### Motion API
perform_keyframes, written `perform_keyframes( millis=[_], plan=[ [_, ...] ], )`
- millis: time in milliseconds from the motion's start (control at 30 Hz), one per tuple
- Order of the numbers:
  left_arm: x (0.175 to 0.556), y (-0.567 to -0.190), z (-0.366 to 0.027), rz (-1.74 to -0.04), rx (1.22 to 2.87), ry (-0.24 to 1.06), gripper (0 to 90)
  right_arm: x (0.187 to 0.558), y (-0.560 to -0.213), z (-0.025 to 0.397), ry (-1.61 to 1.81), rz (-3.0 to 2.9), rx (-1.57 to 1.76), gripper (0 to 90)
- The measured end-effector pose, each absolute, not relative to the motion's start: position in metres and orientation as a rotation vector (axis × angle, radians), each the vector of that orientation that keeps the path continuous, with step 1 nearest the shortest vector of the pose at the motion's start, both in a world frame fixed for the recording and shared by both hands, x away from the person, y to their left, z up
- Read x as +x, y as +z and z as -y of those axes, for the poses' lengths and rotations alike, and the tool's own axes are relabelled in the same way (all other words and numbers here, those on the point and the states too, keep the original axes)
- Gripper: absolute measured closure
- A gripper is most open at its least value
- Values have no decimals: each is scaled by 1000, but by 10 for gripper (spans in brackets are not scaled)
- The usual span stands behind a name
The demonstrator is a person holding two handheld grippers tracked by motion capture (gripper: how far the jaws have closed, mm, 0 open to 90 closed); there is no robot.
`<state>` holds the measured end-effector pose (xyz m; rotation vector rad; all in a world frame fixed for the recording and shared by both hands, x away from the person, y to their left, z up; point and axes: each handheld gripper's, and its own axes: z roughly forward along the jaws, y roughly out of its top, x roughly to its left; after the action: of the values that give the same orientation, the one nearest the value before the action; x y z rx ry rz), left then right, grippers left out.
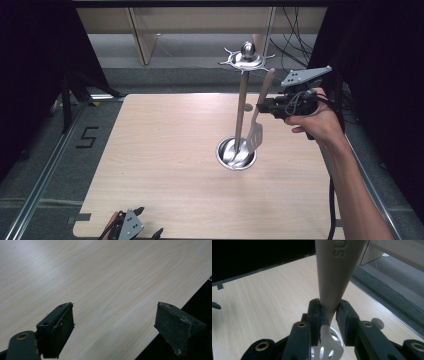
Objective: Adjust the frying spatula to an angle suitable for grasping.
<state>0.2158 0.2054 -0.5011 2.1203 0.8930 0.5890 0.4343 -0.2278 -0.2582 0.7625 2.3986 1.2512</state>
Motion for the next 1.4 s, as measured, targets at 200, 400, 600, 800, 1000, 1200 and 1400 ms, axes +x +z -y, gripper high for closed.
perform_keyframes(
  millis=[200, 400, 600, 800, 1000, 1200, 1400],
  plan=[
    [216, -500, -206, -875, 2127, 589, 148, 429, -257, 230, 1221, -2403, 736, 723],
    [215, -501, -205, -904, 2113, 566, 148, 425, -256, 232, 1253, -2397, 721, 640],
    [215, -501, -205, -893, 2122, 581, 148, 418, -260, 236, 1296, -2339, 754, 544],
    [216, -501, -206, -893, 2131, 584, 148, 407, -264, 245, 1290, -2321, 777, 480],
    [216, -500, -206, -909, 2119, 563, 148, 395, -272, 252, 1281, -2269, 816, 453],
    [216, -501, -206, -917, 2095, 572, 148, 383, -286, 260, 1247, -2247, 812, 435],
    [217, -500, -208, -906, 2138, 575, 148, 374, -307, 265, 1274, -2210, 849, 421]
  ],
)
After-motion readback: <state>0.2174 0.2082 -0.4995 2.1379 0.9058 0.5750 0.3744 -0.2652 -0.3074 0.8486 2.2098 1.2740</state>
